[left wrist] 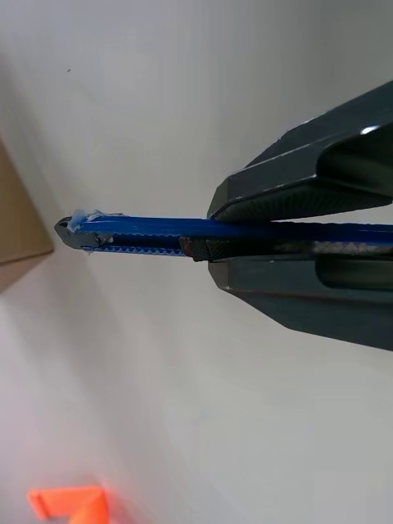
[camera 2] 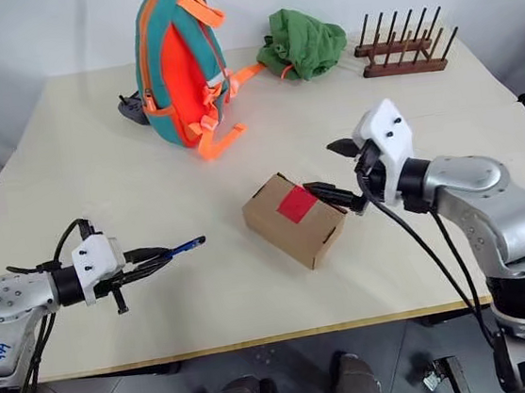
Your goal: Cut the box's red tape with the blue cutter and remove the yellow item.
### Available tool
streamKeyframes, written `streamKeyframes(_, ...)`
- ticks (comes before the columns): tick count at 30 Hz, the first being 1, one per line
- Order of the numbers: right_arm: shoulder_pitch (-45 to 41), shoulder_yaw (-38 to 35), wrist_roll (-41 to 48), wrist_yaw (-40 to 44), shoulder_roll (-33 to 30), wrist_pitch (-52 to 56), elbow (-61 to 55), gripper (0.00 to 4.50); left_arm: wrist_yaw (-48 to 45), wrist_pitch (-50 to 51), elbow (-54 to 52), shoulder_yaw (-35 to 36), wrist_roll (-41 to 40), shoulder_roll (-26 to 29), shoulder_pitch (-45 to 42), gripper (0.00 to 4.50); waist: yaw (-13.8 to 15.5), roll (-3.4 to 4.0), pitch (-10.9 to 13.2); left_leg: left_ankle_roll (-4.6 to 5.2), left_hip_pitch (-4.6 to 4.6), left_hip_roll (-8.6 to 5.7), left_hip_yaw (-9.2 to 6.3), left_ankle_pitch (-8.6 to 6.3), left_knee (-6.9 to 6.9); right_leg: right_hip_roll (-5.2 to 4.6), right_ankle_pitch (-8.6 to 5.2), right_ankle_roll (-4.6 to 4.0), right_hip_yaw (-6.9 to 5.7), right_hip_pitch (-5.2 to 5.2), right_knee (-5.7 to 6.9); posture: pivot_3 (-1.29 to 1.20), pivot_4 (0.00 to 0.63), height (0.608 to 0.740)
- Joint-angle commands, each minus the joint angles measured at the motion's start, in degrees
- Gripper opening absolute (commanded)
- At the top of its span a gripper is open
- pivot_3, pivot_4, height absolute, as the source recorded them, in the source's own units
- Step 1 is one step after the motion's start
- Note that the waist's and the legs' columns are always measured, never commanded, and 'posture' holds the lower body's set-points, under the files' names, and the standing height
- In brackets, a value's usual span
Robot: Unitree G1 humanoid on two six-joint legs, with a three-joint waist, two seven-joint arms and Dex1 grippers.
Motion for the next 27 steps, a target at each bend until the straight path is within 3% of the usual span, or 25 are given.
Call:
streamKeyframes(1, -0.80, -2.29, -0.08, 1.65, -2.37, -2.03, -0.27, 4.44, 0.09, 0.09, -0.21, 1.55, -1.54, -0.21, -1.22, 0.43, 0.03, -0.02, 0.01, 0.00, 0.00, 0.00, 0.07, 0.00, 0.00, 0.01, 0.00, 0.01, 0.04, -0.01, -0.03, 0.00, 0.150, 0.740)
streamKeyframes(6, -0.89, -2.31, -0.07, 1.25, -3.25, -1.48, 0.31, 4.44, 1.32, -1.30, -0.57, 1.54, -0.93, -0.97, -2.49, 0.43, -0.44, -0.01, 0.07, 0.03, 0.00, -0.17, -0.50, 0.06, -0.08, -0.14, -0.05, 0.12, -0.30, 0.32, -0.07, 0.00, 0.150, 0.740)
streamKeyframes(13, -2.53, -2.86, 2.16, 1.64, -3.81, 1.12, 0.07, 4.44, 7.05, -1.61, -3.55, 0.54, -0.51, -5.21, -7.79, 0.43, 0.05, -0.05, 0.11, 0.01, 0.10, -0.09, -0.02, 0.08, 0.06, -0.04, -0.05, 0.13, 0.10, 0.25, -0.12, 0.00, 0.150, 0.740)
streamKeyframes(20, -5.33, -2.86, 3.11, 1.17, -3.19, 1.93, 1.40, 4.44, 8.06, 15.53, -9.33, 1.12, -11.43, -8.29, -9.78, 0.43, -0.13, -0.07, 0.13, 0.01, 0.09, -0.05, 0.07, 0.08, 0.06, 0.00, -0.04, 0.14, 0.20, 0.16, -0.12, 0.00, 0.150, 0.740)
streamKeyframes(27, -5.82, -3.19, 5.14, 0.30, -2.92, 3.58, 0.49, 4.44, 8.42, 23.81, -12.27, 1.57, -17.26, -8.69, -11.50, 0.43, -0.04, -0.13, 0.16, 0.00, 0.09, -0.04, 0.10, 0.09, 0.10, 0.03, -0.04, 0.14, 0.28, 0.14, -0.11, 0.00, 0.150, 0.740)
